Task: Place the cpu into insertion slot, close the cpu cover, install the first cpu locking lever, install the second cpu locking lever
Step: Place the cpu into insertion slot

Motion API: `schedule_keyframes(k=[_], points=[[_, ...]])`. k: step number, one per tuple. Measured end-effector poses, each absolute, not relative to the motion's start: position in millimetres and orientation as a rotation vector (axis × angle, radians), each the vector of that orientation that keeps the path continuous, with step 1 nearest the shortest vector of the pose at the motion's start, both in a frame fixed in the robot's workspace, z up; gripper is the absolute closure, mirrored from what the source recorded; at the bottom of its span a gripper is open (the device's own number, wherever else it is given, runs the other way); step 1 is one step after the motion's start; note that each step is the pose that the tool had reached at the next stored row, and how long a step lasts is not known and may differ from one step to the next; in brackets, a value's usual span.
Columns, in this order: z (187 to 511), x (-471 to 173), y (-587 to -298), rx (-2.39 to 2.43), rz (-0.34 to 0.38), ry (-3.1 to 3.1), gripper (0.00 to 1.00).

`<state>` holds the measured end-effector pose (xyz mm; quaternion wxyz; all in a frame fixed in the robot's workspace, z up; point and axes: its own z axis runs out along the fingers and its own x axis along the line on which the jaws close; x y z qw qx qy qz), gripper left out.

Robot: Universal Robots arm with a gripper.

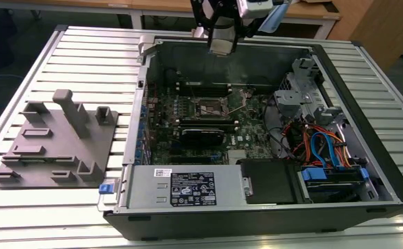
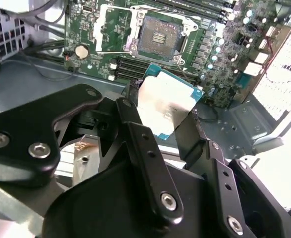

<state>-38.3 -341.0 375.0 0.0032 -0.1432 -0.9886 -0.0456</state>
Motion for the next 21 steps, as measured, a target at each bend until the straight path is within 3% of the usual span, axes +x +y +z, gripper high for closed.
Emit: schedule_keyframes(k=[21], points=[[374.9, -38.3, -341.0, -0.551, -0.143, -3.086, 0.46]])
